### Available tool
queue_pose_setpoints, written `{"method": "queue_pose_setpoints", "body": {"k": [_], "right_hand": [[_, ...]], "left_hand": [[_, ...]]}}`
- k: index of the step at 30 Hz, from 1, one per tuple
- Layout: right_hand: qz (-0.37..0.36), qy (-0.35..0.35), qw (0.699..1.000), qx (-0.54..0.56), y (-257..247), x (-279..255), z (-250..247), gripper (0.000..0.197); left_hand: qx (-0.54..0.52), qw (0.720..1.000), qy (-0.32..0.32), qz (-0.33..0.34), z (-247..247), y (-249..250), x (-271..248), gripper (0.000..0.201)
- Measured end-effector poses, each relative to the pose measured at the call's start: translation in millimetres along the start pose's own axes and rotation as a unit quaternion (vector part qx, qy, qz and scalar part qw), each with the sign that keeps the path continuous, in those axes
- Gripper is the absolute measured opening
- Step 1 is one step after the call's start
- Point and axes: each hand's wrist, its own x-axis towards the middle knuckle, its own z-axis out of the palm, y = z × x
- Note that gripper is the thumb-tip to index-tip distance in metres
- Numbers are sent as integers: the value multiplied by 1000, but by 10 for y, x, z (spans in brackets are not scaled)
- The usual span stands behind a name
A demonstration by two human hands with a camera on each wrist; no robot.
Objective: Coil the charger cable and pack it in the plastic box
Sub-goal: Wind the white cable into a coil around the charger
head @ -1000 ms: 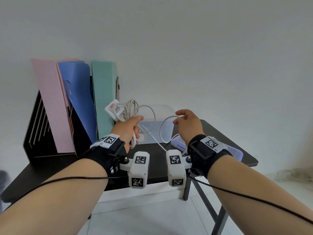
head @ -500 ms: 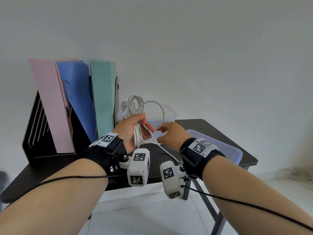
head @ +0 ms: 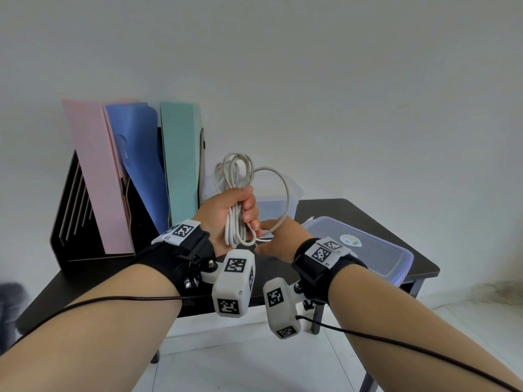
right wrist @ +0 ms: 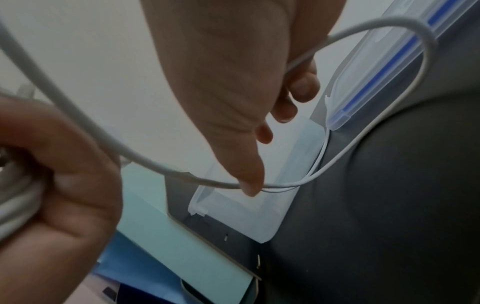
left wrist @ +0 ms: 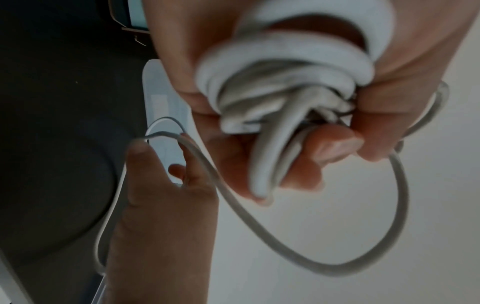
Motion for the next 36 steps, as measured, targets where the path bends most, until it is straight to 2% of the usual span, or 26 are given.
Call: {"method": "queue_pose_setpoints", "body": {"k": [1,4,6,7,9,11,16,22,24,28,31,36], "right_hand": [[-10,-4,1000,-7,-36,0,14,10],[-19,-26,999,-23,-129,0,49,37],[-40,-62,997,-37,-136,-14,76,39],[-57,-72,995,-32,-117,-14,90,34],[-66,-87,994,-12,-91,-58,96,14],[-75,-74,994,22,-75,-100,71,22],[-74,-38,994,66,-75,-126,2,25],[-104,-98,989,-42,-158,-155,-36,37],[-104,-111,987,-58,-157,-134,-36,40],[-89,-128,987,-45,-154,-157,-63,37],[-69,-139,988,-15,-200,-163,-93,25],[-16,-148,985,85,-164,-81,-97,32]], "left_hand": [[-3,1000,-1,0,-3,-4,-2,34],[-9,1000,-1,3,-9,-15,-12,32],[-16,1000,9,6,-15,-1,-19,32],[-23,1000,19,10,-17,13,-18,32],[-32,998,49,23,-30,38,-3,35],[-18,994,93,44,-58,52,30,38],[38,980,179,81,-132,10,102,34],[147,947,266,107,-191,-91,170,22],[152,950,256,98,-211,-90,174,18],[139,971,187,51,-257,-112,146,11],[125,978,161,31,-252,-145,120,13],[105,985,136,30,-238,-134,101,17]]}}
